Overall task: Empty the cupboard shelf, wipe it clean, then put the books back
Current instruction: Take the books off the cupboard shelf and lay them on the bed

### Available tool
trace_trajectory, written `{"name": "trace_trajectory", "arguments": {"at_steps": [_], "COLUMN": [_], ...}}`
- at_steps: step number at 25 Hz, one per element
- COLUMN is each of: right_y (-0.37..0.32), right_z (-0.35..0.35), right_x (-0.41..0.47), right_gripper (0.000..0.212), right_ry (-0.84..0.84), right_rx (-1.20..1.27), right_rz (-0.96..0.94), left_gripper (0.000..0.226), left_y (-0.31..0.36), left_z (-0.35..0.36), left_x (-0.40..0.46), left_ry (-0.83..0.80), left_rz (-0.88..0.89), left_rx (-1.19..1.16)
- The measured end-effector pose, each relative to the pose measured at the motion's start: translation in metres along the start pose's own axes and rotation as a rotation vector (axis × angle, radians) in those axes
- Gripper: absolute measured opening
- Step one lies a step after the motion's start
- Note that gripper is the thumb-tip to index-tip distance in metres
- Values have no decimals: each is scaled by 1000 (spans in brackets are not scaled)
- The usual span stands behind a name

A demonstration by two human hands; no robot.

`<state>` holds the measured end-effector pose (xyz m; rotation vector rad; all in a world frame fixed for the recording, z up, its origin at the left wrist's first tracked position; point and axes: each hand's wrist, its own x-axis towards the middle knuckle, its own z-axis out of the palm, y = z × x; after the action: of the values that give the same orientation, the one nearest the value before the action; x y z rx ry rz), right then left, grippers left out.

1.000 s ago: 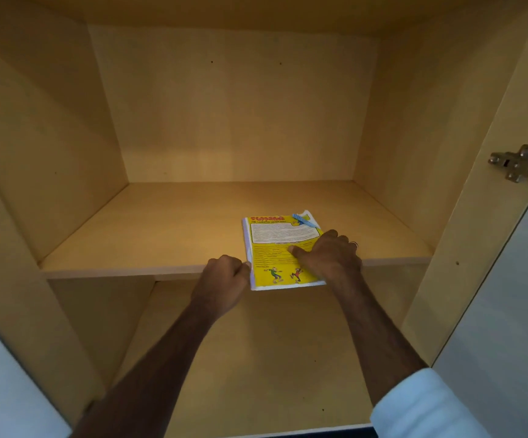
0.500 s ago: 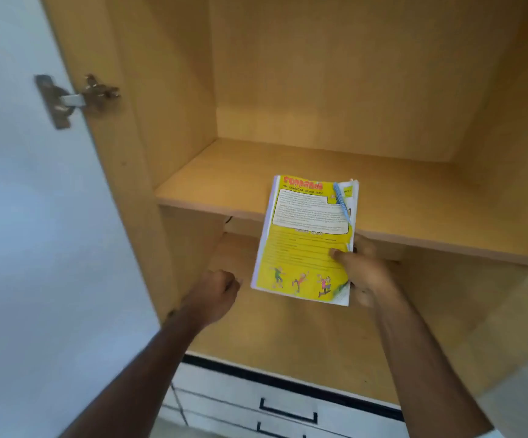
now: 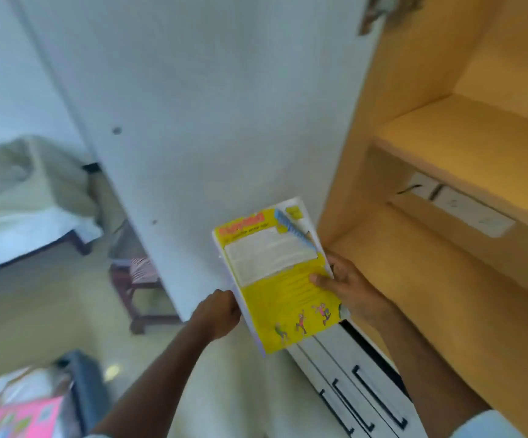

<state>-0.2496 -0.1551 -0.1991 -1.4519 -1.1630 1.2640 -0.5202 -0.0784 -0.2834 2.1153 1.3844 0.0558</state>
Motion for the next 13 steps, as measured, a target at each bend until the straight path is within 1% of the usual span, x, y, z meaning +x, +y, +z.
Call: {"name": "trace_trajectory", "arguments": {"at_steps": [1, 2, 3, 5, 6, 7, 8, 9, 10, 11, 12, 13], "right_y": [7, 12, 18, 29, 36, 44, 54, 64, 77, 89, 93, 97], "right_z": [24, 51, 81, 135, 163, 194, 228, 254, 281, 307, 334, 363], "right_x": [11, 20, 30, 47, 54, 62, 68, 72, 75, 78, 76, 72], "right_gripper": [42, 42, 41, 39, 38, 40, 44, 53, 62, 67, 62, 51], "right_ry": [-115, -227, -332, -497, -555, -615, -660, -670, -694, -705, -718, -753], "right_rx": [-31, -49, -68, -128, -172, -211, -245, -273, -302, -339, -382, -435], "right_rz": [35, 62, 86, 100, 91, 72, 48, 27, 17, 0, -19, -38], "left_gripper": [26, 30, 33, 38, 41, 46, 51, 52, 49, 43, 38, 38], "left_y": [-23, -59, -102, -144, -151, -164, -175, -192, -203, -214, -227, -241], "left_z": [1, 12, 25, 40, 39, 43, 47, 55, 60, 65, 77, 89], "left_x": [-14, -26, -48, -97, -120, -145, -168, -187, -208, -230, -251, -274], "left_ry": [51, 162, 217, 147, 160, 137, 177, 215, 284, 275, 321, 316], "left_rz": [-66, -128, -253, -443, -508, -571, -604, -651, -722, -845, -932, -1014], "left_rx": [-104, -263, -342, -366, -365, -343, -337, -349, -370, -358, -320, -303]}}
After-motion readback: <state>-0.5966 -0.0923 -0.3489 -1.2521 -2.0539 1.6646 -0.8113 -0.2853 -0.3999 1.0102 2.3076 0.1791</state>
